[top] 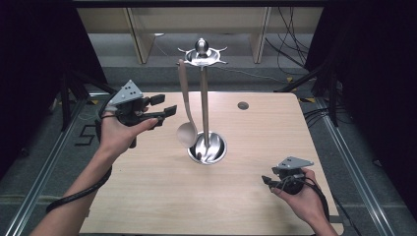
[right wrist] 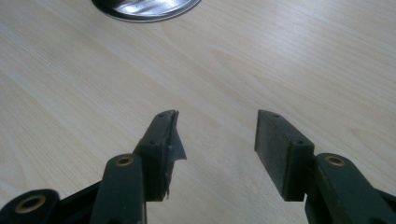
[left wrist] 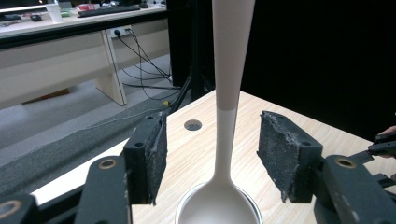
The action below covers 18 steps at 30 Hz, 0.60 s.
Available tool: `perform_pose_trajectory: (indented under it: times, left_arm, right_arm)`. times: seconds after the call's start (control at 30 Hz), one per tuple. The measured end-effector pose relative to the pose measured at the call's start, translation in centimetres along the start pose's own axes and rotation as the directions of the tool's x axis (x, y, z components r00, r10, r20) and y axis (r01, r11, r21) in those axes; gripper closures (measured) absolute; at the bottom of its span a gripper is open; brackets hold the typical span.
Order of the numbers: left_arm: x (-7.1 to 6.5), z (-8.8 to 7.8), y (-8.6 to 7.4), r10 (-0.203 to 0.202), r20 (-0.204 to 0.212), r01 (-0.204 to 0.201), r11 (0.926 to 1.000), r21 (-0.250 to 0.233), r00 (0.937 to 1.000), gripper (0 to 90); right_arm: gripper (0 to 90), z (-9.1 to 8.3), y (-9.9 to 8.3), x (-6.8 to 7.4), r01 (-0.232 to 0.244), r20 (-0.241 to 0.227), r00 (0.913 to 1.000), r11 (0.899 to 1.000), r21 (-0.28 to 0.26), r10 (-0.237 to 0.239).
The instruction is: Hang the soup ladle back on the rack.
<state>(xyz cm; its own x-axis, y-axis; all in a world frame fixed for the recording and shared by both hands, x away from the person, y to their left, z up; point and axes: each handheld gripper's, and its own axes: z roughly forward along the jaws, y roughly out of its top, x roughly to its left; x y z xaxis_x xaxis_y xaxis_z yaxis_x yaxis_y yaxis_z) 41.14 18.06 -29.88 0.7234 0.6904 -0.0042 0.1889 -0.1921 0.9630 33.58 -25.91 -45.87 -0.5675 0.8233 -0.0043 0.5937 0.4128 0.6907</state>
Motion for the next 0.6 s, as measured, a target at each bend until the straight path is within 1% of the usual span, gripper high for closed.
perform_pose_trajectory:
  times: [0.1, 0.13, 0.23, 0.27, 0.5, 0.53, 0.57, 0.6]
  left_arm:
    - [-0.2, -0.7, -0.6, -0.002, -0.014, 0.002, 1.0000, -0.002, 0.9999, 39.4]
    - [-0.2, -0.9, -0.8, 0.014, -0.021, -0.015, 0.9999, -0.009, 0.9997, 38.8]
    - [-0.2, -1.6, -1.7, 0.020, -0.042, -0.019, 0.9998, 0.006, 0.9989, 37.1]
    - [-0.3, -1.8, -2.0, 0.014, -0.047, -0.013, 0.9998, 0.011, 0.9988, 36.5]
    - [-0.1, -2.9, -4.7, 0.017, -0.084, -0.015, 0.9996, 0.026, 0.9963, 34.0]
    - [-0.2, -3.1, -5.2, 0.013, -0.086, -0.011, 0.9996, 0.026, 0.9962, 33.8]
    - [-0.3, -3.2, -5.6, -0.007, -0.085, 0.009, 0.9996, 0.026, 0.9964, 33.5]
    - [-0.3, -3.3, -5.9, -0.003, -0.088, 0.005, 0.9996, 0.027, 0.9961, 33.2]
  right_arm:
    - [49.1, 0.0, 0.0, 0.0, -0.002, 0.000, 1.0000, 1.000, 0.000, 0.002]
    - [49.1, 0.0, 0.0, 0.0, -0.001, 0.000, 1.0000, 1.000, 0.000, 0.001]
    - [49.0, 0.0, 0.0, 0.0, -0.001, 0.000, 1.0000, 1.000, 0.001, 0.001]
    - [49.0, -0.1, 0.1, 0.1, -0.019, -0.005, 0.9998, 1.000, 0.010, 0.019]
    - [48.9, 0.0, 0.1, 0.1, -0.020, -0.007, 0.9998, 1.000, 0.011, 0.020]
    - [48.9, 0.0, 0.1, 0.1, -0.020, -0.006, 0.9998, 1.000, 0.010, 0.020]
    - [48.9, -0.1, 0.1, 0.2, -0.027, -0.007, 0.9996, 1.000, 0.013, 0.027]
    - [48.9, 0.0, 0.1, 0.1, -0.015, -0.008, 0.9999, 1.000, 0.009, 0.015]
